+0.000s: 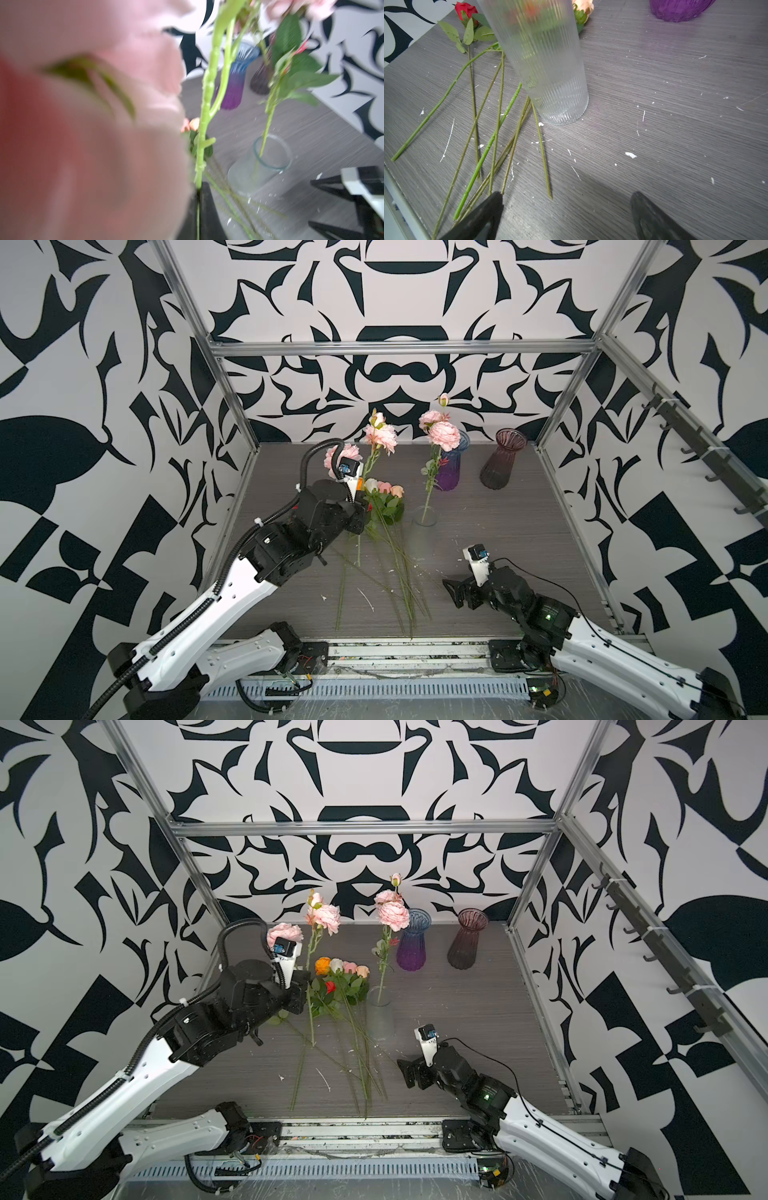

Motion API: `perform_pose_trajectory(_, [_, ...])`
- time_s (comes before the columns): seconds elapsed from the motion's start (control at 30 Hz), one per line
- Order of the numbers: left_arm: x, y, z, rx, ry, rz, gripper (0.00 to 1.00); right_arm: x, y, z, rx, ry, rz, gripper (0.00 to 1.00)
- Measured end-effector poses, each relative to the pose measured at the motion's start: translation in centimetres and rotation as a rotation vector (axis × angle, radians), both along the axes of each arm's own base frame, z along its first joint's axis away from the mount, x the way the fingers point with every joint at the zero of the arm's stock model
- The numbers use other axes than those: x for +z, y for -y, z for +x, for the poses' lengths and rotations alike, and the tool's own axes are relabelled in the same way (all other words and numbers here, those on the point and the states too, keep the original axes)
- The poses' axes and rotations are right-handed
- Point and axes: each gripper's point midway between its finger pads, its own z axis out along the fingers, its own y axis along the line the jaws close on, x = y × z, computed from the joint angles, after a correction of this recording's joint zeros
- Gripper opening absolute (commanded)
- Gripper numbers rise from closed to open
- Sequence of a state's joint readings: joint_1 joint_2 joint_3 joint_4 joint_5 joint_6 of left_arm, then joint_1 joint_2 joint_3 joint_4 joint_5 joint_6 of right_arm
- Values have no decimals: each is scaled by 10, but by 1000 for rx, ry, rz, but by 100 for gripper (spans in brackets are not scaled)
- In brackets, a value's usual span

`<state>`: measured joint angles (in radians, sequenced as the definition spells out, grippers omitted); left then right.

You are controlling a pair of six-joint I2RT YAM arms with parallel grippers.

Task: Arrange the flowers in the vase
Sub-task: 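Carry the pink rose over the clear vase and raise it high with the left gripper, then lower the pink rose stem into the clear vase and open the left gripper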

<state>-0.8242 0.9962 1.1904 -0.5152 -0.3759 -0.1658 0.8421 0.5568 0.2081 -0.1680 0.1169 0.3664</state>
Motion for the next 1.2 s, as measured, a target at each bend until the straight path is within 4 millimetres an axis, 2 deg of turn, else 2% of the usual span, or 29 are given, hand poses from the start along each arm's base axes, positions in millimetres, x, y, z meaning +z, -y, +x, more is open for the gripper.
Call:
perform_pose_trajectory(0.13, [18,9,-2,-52,92,-86,0,0,0,0,1,0,0,99])
perform_pose_trajectory(0.23, [39,17,-6,-102,175,-162,0,0,0,0,0,0,0,99])
perform_pose_trajectory(0.47, [100,31,-15,-200,362,-344,0,1,-1,-1,4,2,2,99])
perform_pose_trajectory(0.63, [119,43,-15,-245,411,-399,0,2,-1,0,4,7,7,99])
perform_pose_trajectory(0.97, [117,56,-10,-272,403,-427,0,2,-1,0,4,6,7,99])
perform_pose_trajectory(1.2, [80,69,2,-271,344,-406,0,3,-1,0,4,10,11,99])
